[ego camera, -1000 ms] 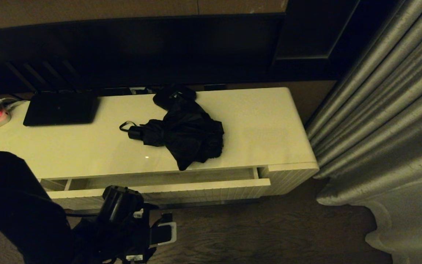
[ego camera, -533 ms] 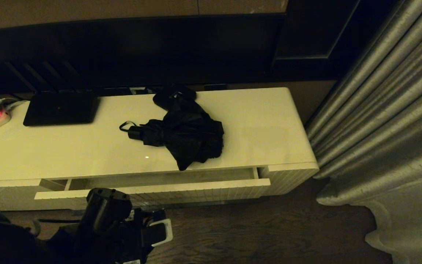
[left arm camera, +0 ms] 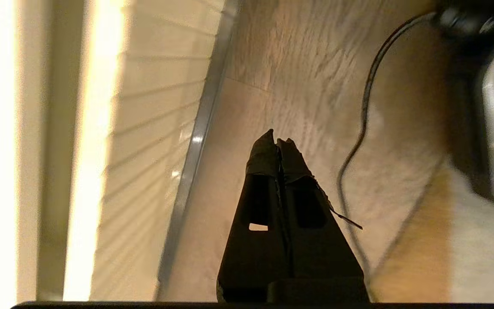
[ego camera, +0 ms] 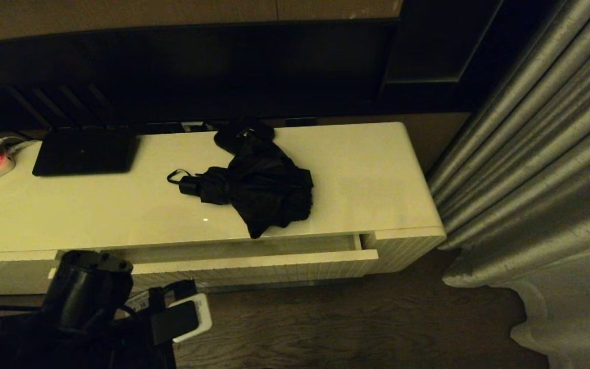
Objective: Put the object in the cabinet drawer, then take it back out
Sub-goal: Open the drawer
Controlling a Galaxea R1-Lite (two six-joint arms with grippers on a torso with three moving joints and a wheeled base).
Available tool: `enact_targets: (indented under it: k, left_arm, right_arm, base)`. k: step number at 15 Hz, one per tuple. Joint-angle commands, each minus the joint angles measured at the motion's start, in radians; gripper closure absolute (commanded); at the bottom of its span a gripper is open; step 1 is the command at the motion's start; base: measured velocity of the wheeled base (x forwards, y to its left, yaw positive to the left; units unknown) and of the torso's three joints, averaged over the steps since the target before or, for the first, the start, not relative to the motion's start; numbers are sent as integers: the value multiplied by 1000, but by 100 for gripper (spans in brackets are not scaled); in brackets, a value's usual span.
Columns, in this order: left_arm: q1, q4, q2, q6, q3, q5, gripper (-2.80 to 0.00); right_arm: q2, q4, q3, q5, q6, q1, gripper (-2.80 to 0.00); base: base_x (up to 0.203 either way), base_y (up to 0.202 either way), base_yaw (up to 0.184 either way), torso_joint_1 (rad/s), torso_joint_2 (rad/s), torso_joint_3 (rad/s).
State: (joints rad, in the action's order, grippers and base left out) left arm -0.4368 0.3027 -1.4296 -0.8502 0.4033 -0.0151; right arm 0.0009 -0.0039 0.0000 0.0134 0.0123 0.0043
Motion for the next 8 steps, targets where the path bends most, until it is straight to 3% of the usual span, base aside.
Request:
enact_targets:
  k: [1, 4, 8]
  left_arm:
    - [-2, -189, 146, 73, 75, -29, 0]
    - [-4, -249, 211, 256, 117, -56, 0]
    - [-4, -302, 312, 388, 129, -45, 0]
  right_arm:
    - [1, -1, 0, 0, 0, 0, 0]
    - [1, -1, 0, 0, 0, 0, 0]
    - [1, -2, 0, 0, 0, 0, 0]
  base:
    - [0, 0, 0, 0, 0, 0]
    - [0, 0, 0, 0, 0, 0]
    - [0, 0, 0, 0, 0, 0]
